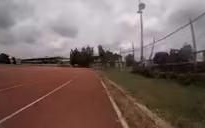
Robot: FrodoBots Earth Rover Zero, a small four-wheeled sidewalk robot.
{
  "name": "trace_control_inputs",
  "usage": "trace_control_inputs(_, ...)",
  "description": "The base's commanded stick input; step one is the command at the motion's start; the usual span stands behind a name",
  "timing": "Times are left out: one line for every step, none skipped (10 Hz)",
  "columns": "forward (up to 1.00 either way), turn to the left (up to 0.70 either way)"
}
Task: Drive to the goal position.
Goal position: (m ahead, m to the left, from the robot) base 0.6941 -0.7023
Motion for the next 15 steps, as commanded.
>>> trace_control_inputs(0.70, 0.00)
trace_control_inputs(0.70, 0.00)
trace_control_inputs(0.70, 0.00)
trace_control_inputs(0.70, 0.00)
trace_control_inputs(0.70, 0.00)
trace_control_inputs(0.70, 0.00)
trace_control_inputs(0.70, 0.00)
trace_control_inputs(0.70, 0.00)
trace_control_inputs(0.70, 0.00)
trace_control_inputs(0.70, 0.00)
trace_control_inputs(0.70, 0.00)
trace_control_inputs(0.70, 0.00)
trace_control_inputs(0.70, 0.00)
trace_control_inputs(0.70, 0.00)
trace_control_inputs(0.70, 0.00)
